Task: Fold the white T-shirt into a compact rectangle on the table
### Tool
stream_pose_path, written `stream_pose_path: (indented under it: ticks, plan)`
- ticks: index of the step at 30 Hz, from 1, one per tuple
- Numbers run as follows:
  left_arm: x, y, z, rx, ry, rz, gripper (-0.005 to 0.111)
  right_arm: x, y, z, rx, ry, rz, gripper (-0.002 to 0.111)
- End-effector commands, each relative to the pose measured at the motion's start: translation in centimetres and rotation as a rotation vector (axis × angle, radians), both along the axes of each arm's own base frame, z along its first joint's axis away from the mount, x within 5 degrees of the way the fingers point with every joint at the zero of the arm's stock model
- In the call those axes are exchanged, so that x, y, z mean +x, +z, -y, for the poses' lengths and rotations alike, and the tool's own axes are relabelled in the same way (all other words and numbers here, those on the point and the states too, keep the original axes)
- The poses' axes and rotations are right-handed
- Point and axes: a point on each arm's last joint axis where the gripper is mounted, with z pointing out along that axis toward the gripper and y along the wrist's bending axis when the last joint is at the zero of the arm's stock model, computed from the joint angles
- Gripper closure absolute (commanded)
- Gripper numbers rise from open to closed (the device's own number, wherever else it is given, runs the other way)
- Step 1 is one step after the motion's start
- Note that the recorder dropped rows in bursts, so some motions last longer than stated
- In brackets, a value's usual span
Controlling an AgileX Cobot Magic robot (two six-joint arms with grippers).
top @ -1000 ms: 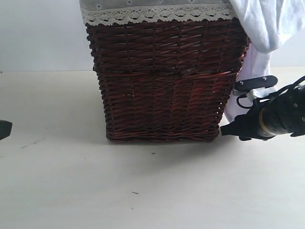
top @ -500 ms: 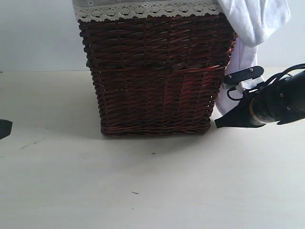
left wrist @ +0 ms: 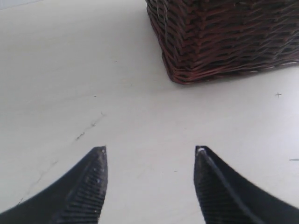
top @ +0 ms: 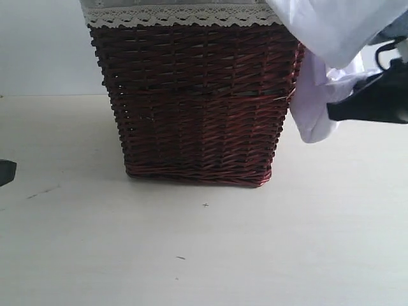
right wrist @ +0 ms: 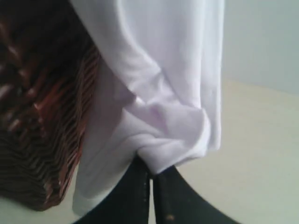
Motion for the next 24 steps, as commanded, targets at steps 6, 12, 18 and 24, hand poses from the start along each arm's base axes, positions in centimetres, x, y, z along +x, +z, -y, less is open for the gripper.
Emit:
stream_pose_path:
  ticks: [6, 12, 18, 24]
  plan:
    - [0.1, 0.0, 0.1, -0.023, 0.012, 0.003, 0.052, -8.0, 10.1, 1.1, 0.027, 0.006, 0.436, 0.108]
    - [0.1, 0.0, 0.1, -0.031, 0.016, 0.007, 0.052, -12.1, 17.7, 1.3, 0.049, 0.040, 0.716, 0.108]
    - [0.1, 0.1, 0.3, -0.068, 0.025, -0.004, 0.052, -14.4, 24.9, 0.8, 0.074, 0.120, 0.917, 0.108]
    - [-1.0, 1.4, 0.8, -0.140, -0.024, 0.045, 0.052, -18.3, 32.0, 0.7, 0.086, 0.193, 1.141, 0.108]
